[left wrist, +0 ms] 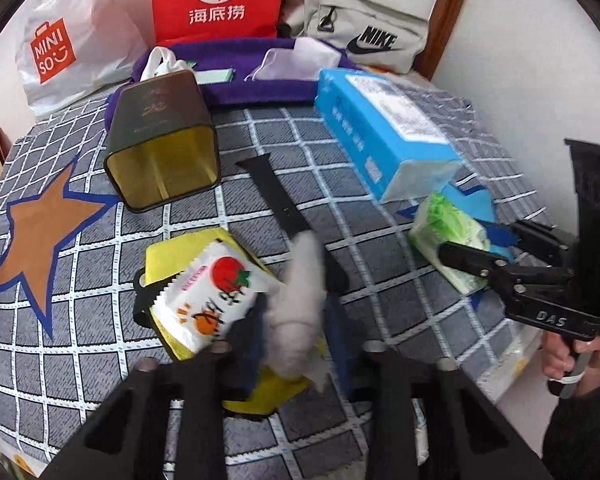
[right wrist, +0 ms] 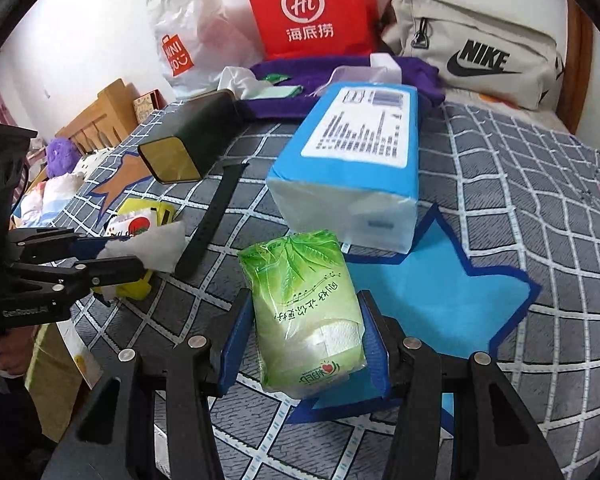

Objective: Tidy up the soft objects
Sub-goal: 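Grasp the green tissue packet with the right gripper while the left gripper grasps the white sock, then carry the sock with the left gripper while the right gripper carries the green packet to the towel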

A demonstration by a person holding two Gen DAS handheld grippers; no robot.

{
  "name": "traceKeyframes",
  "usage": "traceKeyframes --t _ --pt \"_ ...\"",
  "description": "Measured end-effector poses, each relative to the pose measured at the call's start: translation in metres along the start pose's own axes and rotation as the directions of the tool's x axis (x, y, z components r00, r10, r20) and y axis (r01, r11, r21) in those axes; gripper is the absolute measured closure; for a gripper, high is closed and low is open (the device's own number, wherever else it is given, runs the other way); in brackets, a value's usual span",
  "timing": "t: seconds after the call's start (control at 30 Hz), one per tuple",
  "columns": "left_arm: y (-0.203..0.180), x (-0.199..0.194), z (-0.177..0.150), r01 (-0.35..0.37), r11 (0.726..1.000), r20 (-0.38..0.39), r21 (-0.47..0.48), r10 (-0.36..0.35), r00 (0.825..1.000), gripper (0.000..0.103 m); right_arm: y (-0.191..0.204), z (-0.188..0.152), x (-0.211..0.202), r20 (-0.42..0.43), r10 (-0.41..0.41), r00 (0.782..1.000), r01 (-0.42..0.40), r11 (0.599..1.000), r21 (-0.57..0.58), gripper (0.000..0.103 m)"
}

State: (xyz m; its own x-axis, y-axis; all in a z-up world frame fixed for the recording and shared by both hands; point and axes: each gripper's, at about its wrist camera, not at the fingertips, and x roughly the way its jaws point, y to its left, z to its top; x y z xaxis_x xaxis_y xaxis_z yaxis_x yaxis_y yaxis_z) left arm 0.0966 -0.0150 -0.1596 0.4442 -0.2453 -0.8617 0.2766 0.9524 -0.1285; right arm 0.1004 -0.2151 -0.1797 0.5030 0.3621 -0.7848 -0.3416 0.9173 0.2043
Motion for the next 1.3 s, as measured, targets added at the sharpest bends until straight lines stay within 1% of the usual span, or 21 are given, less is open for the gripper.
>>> traceKeyframes --t 0.07,0.17,0.23,0.47,0.6,0.7,0.77,0.9,1.13,1.3 --pt "0.003 0.001 0.001 0.006 1.000 0.010 -0.015 -0.006 1.000 0.085 -0.001 -0.001 0.004 -0.009 0.004 1.000 -0.004 1.000 0.000 0.052" --pt "0.007 -0.004 0.003 0.024 0.999 0.042 -0.028 -0.023 0.999 0.086 -0.003 -0.002 0.007 -0.010 0.015 1.000 -0.015 1.000 0.008 0.051" --pt "0.011 -0.008 0.006 0.047 0.997 0.051 -0.055 -0.044 0.998 0.086 -0.004 -0.002 0.009 -0.013 0.021 1.000 -0.021 1.000 0.011 0.049" --pt "0.018 -0.023 0.019 0.025 0.996 0.077 -0.085 -0.018 0.997 0.086 -0.003 -0.003 0.011 -0.019 0.026 0.999 -0.026 1.000 -0.008 0.047" --pt "0.024 -0.030 0.026 0.015 0.994 0.096 -0.107 -0.005 0.995 0.086 -0.006 -0.001 0.008 -0.019 0.038 0.999 -0.038 0.999 0.002 0.051" --pt "0.028 -0.031 0.030 0.014 0.992 0.099 -0.123 -0.002 0.995 0.086 -0.007 0.002 0.002 -0.015 0.037 0.999 -0.037 0.999 0.005 0.052" --pt "0.032 -0.033 0.033 0.026 0.990 0.098 -0.141 -0.013 0.995 0.086 -0.006 0.004 -0.005 -0.007 0.043 0.999 -0.043 0.999 -0.002 0.052" --pt "0.036 -0.036 0.039 0.012 0.988 0.112 -0.154 0.005 0.994 0.086 -0.003 0.014 -0.019 0.021 0.080 0.997 -0.080 0.997 -0.008 0.051" --pt "0.051 -0.048 0.051 0.010 0.982 0.141 -0.189 0.017 0.990 0.086 -0.002 0.043 -0.043 0.090 0.101 0.991 -0.099 0.995 -0.022 0.051" --pt "0.062 -0.057 0.060 0.005 0.976 0.164 -0.216 0.031 0.986 0.086 -0.005 0.067 -0.049 0.121 0.085 0.989 -0.083 0.996 -0.024 0.051"
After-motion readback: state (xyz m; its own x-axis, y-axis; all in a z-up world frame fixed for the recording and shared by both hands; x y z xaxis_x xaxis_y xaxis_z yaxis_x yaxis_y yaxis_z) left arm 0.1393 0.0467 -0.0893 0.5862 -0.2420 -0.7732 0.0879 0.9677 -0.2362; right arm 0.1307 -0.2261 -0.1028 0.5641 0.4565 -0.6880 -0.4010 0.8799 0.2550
